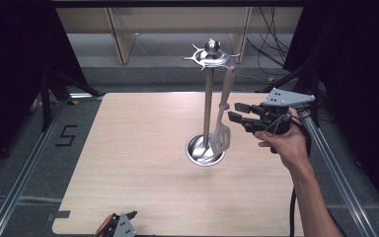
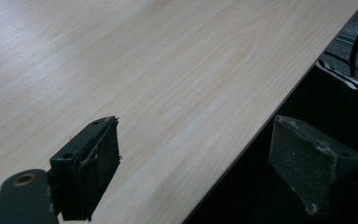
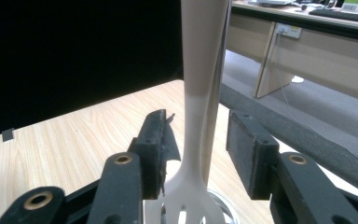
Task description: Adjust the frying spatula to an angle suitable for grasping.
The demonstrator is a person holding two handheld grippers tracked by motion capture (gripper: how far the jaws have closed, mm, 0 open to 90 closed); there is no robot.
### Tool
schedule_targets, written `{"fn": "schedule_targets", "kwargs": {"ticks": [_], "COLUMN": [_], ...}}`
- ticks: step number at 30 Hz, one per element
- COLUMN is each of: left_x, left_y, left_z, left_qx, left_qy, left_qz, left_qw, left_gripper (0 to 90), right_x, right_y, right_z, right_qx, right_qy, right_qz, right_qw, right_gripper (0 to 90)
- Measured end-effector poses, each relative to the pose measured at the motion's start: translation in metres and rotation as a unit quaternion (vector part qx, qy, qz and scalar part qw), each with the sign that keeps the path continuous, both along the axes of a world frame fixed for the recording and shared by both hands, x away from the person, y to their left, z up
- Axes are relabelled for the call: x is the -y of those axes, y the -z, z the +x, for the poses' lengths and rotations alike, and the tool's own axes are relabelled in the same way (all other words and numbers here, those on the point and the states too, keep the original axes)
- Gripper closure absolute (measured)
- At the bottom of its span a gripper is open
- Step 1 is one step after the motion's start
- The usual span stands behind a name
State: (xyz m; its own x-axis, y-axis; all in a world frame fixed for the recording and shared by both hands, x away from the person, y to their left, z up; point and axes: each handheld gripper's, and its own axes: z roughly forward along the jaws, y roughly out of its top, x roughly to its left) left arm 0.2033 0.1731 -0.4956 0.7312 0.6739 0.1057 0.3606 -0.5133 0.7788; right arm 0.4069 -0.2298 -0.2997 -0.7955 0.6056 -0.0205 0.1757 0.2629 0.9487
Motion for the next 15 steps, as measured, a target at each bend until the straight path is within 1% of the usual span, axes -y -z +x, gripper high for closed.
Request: {"fn": "schedule_targets", "kwargs": {"ticks": [1,2,3,4,5,6,7,8,9,10,11,12,13,14,15], "left_x": [0.0,0.0,0.0,0.0,0.0,0.0,0.0,0.0,0.0,0.0,-0.001,0.0,0.0,0.001,0.001], "left_y": [0.0,0.0,0.0,0.0,0.0,0.0,0.0,0.0,0.0,0.0,0.0,0.0,0.0,0.0,0.0], "left_z": [0.0,0.0,0.0,0.0,0.0,0.001,0.001,0.0,0.0,0.0,0.0,0.0,0.0,0.0,0.0], "left_qx": [0.0,0.002,0.004,0.004,0.005,0.006,0.007,0.006,0.005,0.005,0.006,0.004,0.003,0.003,0.003], "left_qy": [0.0,-0.001,-0.001,-0.001,-0.001,-0.002,-0.002,-0.001,-0.001,-0.001,0.0,-0.001,0.0,0.0,0.001], "left_qz": [0.001,0.0,0.001,0.001,0.002,0.003,0.006,0.004,0.003,0.003,0.004,0.001,-0.002,-0.001,-0.001], "left_qw": [1.0,1.0,1.0,1.0,1.0,1.0,1.0,1.0,1.0,1.0,1.0,1.0,1.0,1.0,1.0], "left_gripper": [15.3,15.3,15.3,15.3,15.3,15.3,15.3,15.3,15.3,15.3,15.3,15.3,15.3,15.3,15.3], "right_x": [0.0,0.002,0.002,0.003,0.004,0.005,0.006,0.006,0.008,0.009,0.011,0.012,0.013,0.015,0.017], "right_y": [0.003,0.005,0.008,0.01,0.013,0.015,0.017,0.019,0.021,0.024,0.027,0.031,0.035,0.038,0.041], "right_z": [-0.003,-0.004,-0.007,-0.011,-0.012,-0.014,-0.017,-0.02,-0.022,-0.025,-0.028,-0.031,-0.032,-0.034,-0.034], "right_qx": [-0.005,0.01,0.001,0.0,0.011,0.01,0.012,0.009,0.019,0.015,0.013,0.007,0.006,0.001,0.007], "right_qy": [0.002,0.005,0.006,0.012,0.018,0.012,0.013,0.02,0.022,0.027,0.027,0.026,0.024,0.028,0.033], "right_qz": [0.006,-0.001,0.0,-0.002,-0.006,-0.008,-0.011,-0.006,-0.013,-0.013,-0.012,-0.014,-0.024,-0.031,-0.038], "right_qw": [1.0,0.9999,1.0,0.9999,0.9998,0.9998,0.9998,0.9997,0.9995,0.9995,0.9995,0.9995,0.9994,0.9991,0.9987], "right_gripper": [56.9,56.1,55.3,54.4,53.4,52.8,52.4,52.0,51.2,50.4,50.2,50.1,49.3,48.9,48.8]}}
